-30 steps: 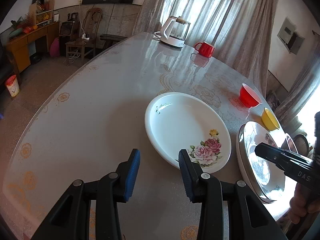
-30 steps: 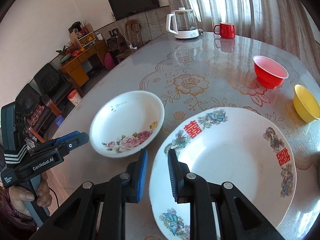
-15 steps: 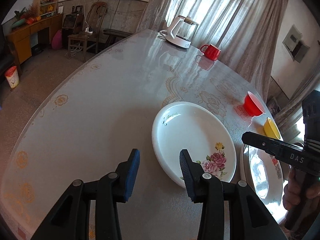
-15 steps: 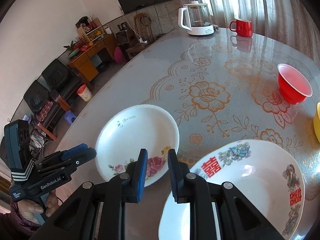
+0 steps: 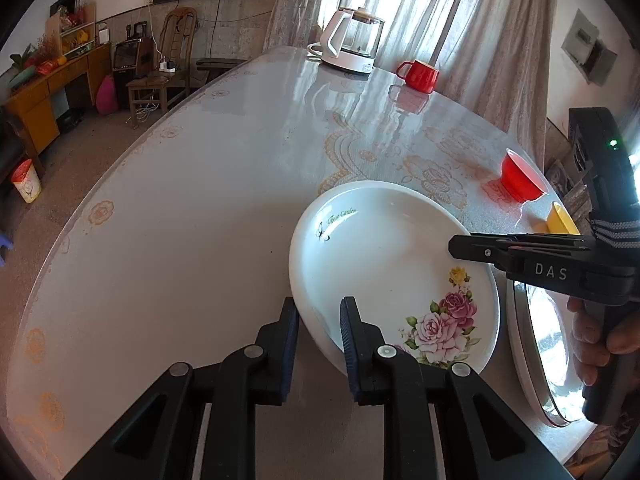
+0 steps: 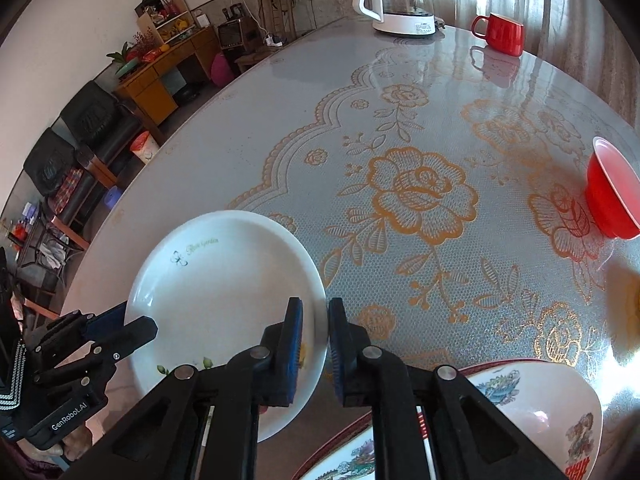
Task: Organize plates and bowls
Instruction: 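Lift the rose-pattern plate toward the plate stack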
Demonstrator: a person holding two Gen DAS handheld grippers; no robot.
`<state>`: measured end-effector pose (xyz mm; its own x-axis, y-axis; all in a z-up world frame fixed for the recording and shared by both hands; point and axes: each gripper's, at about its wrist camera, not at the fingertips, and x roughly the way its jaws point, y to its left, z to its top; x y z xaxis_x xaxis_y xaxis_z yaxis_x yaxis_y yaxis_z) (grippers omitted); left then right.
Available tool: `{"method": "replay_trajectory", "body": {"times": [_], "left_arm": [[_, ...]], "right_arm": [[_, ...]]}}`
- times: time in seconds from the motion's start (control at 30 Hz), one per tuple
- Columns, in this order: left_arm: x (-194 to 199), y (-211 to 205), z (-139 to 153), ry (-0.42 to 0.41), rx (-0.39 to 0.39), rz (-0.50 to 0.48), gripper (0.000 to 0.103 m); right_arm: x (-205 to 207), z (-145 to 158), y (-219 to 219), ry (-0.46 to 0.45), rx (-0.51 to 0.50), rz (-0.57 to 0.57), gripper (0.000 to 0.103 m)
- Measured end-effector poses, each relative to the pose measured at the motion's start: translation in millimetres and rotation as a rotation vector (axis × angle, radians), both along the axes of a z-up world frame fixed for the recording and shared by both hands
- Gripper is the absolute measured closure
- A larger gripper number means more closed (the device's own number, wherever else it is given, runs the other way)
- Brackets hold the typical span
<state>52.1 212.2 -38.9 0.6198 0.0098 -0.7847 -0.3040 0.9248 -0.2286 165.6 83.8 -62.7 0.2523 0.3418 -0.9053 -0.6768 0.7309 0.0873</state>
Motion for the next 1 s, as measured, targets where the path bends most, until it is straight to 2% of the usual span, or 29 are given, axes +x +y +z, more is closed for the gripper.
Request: {"method": "replay_trajectory", "body": {"times": [0.1,0.17,0.27,0.4,0.57,0.63,0.73,0.9,1.0], "left_arm": [[0.6,1.5,-2.3,0.001,-0.011,-0.003,0.081],[2.9,1.0,-5.1,0.015,-0.034,-0.003,0.079],[4.2,-4.1,-4.6,0.017,0.005,0.003,0.079],[2.0,-3.4,-5.7,-0.004,0.006,0.010,0.079],[-2.1,-1.7,-4.1,-0.007,-0.003,0.024,0.081],[-6.5,-0.3,-3.5,-0.013,0.000,0.029,0.082],[-8.9,3.4,-5.1,-0.018,-0.020,0.029,0.081],[-6.6,0.5,-5.6,-0.020,0.012,0.028,0.080],[-10.8,0.7,-5.9,-0.036,0.004,0.030,0.081]], "right_arm": [[-2.1,-2.6,2.3,-0.023,-0.022,0.019,0.093],[-0.3,-5.1,2.7,0.007,-0.026,0.041,0.089],[0.8,-7.6,3.7,0.021,-0.025,0.050,0.086],[-0.2,-9.3,2.0,0.006,-0.013,0.063,0.085],[-7.0,-10.0,2.2,-0.020,-0.016,0.043,0.087],[-11.4,-6.2,-1.1,-0.009,-0.004,0.023,0.091],[-17.5,-3.5,0.4,-0.014,-0.005,0.046,0.092],[-20.4,-8.1,5.3,-0.015,-0.014,0.070,0.083],[-20.4,-8.7,5.3,-0.029,-0.008,0.054,0.085]]}}
